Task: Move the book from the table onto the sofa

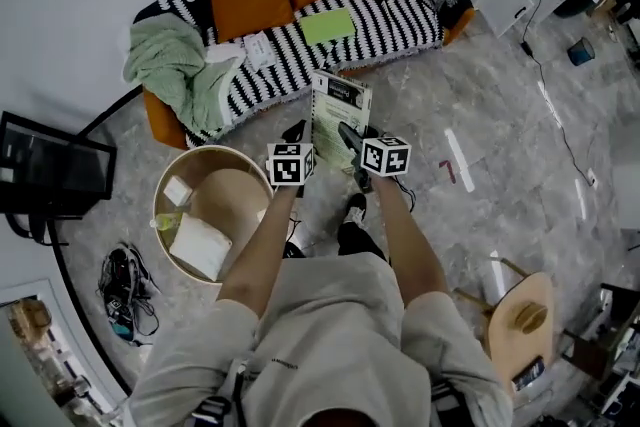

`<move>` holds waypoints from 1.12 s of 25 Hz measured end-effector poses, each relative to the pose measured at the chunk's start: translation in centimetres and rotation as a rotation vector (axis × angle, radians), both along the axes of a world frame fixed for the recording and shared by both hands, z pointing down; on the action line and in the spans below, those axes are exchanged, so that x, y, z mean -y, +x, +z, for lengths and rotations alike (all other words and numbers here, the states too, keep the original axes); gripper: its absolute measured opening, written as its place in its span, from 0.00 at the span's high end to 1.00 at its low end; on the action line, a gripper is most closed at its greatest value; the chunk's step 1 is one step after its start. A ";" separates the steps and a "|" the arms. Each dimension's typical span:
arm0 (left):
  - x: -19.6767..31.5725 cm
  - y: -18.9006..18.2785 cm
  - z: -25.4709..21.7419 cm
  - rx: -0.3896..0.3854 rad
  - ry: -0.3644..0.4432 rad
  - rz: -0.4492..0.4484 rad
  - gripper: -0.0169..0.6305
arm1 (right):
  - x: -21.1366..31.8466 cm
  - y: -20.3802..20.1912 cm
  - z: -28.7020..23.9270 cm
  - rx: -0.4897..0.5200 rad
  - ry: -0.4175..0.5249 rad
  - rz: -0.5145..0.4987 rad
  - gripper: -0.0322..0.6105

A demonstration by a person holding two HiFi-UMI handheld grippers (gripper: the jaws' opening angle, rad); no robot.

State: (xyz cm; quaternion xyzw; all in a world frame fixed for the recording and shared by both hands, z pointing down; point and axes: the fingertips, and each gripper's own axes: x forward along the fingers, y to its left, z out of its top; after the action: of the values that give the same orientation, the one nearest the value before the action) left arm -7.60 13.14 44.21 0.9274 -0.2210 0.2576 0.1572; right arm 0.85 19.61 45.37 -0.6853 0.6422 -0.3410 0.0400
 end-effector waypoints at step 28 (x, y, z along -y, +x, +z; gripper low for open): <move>8.4 12.6 -3.1 0.011 0.072 -0.085 0.96 | 4.4 18.1 -1.3 -0.105 0.005 -0.048 0.70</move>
State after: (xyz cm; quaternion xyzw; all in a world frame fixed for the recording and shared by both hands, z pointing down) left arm 5.02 4.75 41.11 0.9208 -0.2699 0.2479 0.1333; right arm 18.93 15.20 44.04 -0.6867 0.6604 -0.3038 -0.0002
